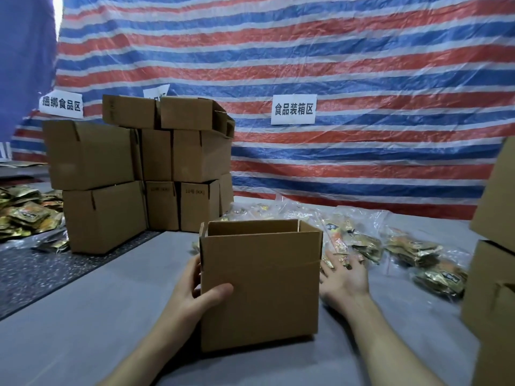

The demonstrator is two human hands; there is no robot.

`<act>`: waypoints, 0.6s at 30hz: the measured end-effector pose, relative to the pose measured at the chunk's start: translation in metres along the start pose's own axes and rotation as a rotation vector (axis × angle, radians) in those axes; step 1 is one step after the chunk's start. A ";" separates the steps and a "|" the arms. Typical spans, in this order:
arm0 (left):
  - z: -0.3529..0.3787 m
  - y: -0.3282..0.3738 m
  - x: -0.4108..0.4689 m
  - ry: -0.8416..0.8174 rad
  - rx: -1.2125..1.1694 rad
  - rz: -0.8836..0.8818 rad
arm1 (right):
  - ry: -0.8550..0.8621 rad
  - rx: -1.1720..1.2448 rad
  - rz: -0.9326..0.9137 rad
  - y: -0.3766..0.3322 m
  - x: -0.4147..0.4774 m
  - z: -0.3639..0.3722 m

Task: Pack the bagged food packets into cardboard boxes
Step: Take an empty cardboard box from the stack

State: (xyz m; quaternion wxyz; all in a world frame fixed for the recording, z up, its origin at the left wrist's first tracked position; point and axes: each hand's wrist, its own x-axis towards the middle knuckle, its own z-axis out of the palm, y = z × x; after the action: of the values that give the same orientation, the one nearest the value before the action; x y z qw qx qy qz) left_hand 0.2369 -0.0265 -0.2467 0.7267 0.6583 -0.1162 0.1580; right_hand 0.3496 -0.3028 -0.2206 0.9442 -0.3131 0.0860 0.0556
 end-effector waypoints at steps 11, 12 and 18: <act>0.002 0.001 -0.002 -0.039 0.034 -0.039 | 0.018 -0.078 -0.063 0.015 0.010 0.043; 0.001 0.001 -0.001 -0.042 0.043 -0.049 | 0.031 -0.097 -0.085 0.014 0.009 0.050; -0.001 0.003 0.000 -0.053 0.069 -0.055 | 0.051 -0.591 -0.337 -0.010 -0.021 0.091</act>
State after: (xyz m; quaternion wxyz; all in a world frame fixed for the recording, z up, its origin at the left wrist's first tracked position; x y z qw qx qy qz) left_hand 0.2356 -0.0252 -0.2438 0.7043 0.6899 -0.1119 0.1246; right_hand 0.3425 -0.2571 -0.1388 0.8062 -0.5841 0.0370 -0.0868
